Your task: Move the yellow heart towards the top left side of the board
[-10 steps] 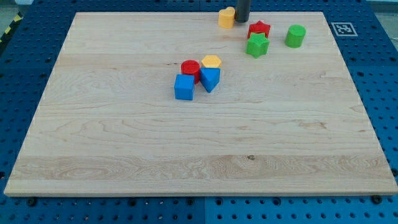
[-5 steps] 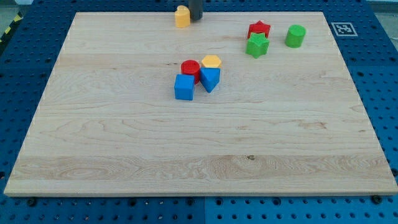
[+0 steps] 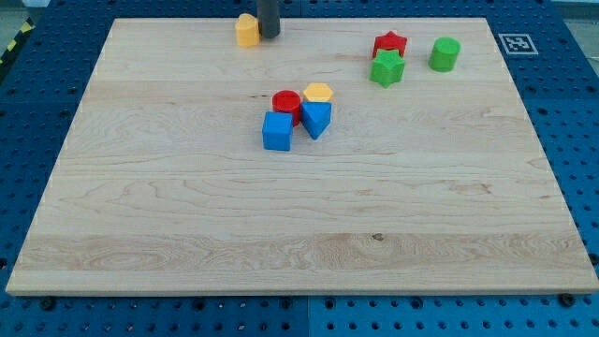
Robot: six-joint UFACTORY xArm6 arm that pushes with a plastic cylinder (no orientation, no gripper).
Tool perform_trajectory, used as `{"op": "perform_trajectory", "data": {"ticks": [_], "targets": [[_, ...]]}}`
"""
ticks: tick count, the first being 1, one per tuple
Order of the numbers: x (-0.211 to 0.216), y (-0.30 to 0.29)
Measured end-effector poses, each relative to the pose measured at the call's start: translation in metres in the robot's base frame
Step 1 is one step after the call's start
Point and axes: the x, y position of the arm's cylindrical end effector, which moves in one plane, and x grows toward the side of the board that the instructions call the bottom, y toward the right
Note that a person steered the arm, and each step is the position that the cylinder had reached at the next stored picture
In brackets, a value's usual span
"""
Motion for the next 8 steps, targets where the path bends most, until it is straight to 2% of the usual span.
{"op": "perform_trajectory", "data": {"ticks": [2,6,8], "targets": [[-0.003,-0.003],[-0.007,-0.064],[0.004,-0.063]]}}
